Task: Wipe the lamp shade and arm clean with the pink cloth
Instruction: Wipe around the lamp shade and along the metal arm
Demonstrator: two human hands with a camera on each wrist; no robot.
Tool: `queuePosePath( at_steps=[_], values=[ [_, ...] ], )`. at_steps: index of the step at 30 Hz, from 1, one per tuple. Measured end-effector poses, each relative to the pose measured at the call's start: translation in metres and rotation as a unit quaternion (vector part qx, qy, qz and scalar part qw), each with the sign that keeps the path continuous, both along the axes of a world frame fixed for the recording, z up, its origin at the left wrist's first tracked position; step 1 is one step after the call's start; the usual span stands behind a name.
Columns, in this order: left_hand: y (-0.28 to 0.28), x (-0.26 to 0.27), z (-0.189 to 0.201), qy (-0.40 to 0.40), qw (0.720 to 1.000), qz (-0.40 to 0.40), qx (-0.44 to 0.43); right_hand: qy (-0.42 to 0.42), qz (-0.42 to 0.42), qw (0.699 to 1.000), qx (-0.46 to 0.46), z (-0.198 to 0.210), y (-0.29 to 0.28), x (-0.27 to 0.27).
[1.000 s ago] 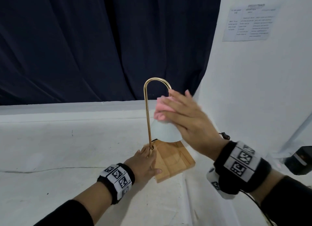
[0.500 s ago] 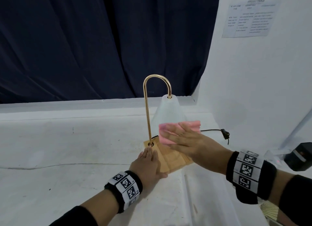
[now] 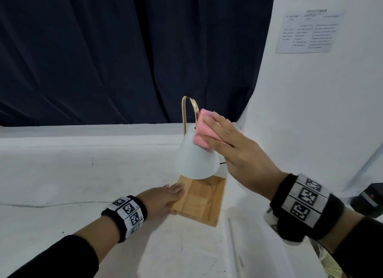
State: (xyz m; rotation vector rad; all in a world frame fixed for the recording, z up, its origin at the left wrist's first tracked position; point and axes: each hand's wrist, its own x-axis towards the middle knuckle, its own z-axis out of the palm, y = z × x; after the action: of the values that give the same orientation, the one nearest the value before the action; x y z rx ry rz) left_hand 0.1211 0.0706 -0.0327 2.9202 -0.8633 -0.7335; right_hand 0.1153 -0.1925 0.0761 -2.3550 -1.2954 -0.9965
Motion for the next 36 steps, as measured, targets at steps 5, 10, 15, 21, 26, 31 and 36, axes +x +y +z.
queuePosePath(
  at_steps=[5, 10, 15, 21, 26, 31, 36],
  values=[
    [0.008, 0.003, 0.002, 0.005, 1.000, -0.005, -0.002, 0.001, -0.008, 0.998, -0.057, -0.014, 0.044, 0.011],
    [0.014, 0.003, 0.003, 0.000, 1.000, -0.005, -0.002, -0.005, 0.082, 0.982, -0.171, -0.051, 0.031, -0.007],
    [0.003, -0.006, -0.010, -0.038, 0.998, 0.008, 0.047, -0.018, 0.090, 0.983, -0.160, -0.034, -0.002, 0.001],
    [-0.056, -0.018, -0.012, -0.035, 0.987, 0.143, 0.058, -0.028, 0.047, 0.995, -0.078, -0.011, 0.021, 0.017],
    [-0.084, -0.028, -0.023, -0.068, 0.972, 0.208, 0.086, -0.019, 0.113, 0.983, -0.142, -0.046, 0.022, 0.000],
    [-0.075, -0.034, -0.033, -0.087, 0.966, 0.235, 0.060, -0.001, 0.111, 0.983, -0.146, -0.044, -0.002, -0.003],
    [-0.046, -0.035, -0.025, -0.056, 0.979, 0.196, 0.014, -0.028, 0.032, 0.999, -0.011, -0.019, -0.013, 0.011]
  ],
)
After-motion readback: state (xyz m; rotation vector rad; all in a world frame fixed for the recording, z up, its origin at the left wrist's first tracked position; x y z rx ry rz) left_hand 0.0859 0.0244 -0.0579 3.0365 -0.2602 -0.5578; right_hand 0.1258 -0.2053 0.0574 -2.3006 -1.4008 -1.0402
